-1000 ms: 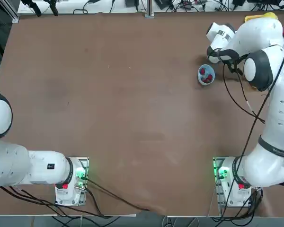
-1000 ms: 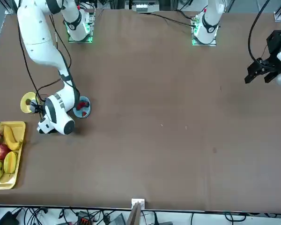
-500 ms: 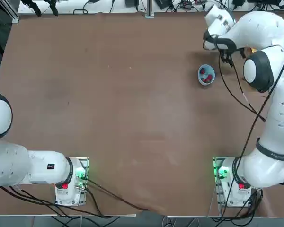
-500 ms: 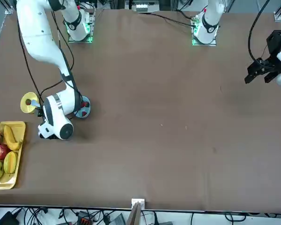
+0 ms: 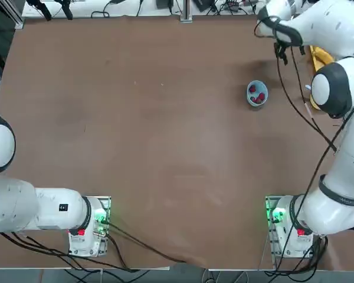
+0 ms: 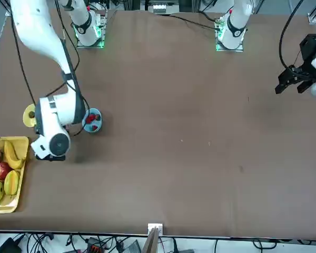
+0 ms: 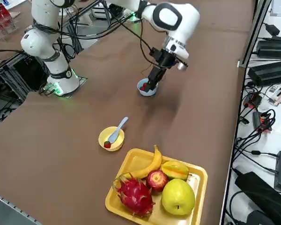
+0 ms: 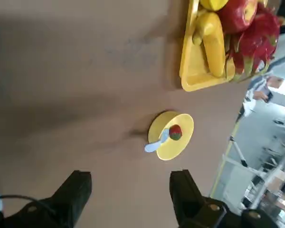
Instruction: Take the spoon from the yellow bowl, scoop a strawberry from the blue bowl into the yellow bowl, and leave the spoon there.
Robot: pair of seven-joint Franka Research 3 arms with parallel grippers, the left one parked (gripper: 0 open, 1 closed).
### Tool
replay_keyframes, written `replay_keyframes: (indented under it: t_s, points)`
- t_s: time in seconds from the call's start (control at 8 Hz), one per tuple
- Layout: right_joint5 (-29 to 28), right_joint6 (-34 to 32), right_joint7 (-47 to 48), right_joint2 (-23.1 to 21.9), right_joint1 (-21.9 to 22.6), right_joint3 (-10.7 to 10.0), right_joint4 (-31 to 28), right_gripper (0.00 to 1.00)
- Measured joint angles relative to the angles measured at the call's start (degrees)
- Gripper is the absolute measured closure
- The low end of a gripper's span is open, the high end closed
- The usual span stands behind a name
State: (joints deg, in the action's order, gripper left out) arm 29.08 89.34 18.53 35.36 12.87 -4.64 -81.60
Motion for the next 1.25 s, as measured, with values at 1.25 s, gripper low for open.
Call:
replay_keyframes:
  t_s: [1.25]
  points:
    - [-22.27, -0.80, -15.21, -18.89, -8.93, -0.95, 1.05, 0.00]
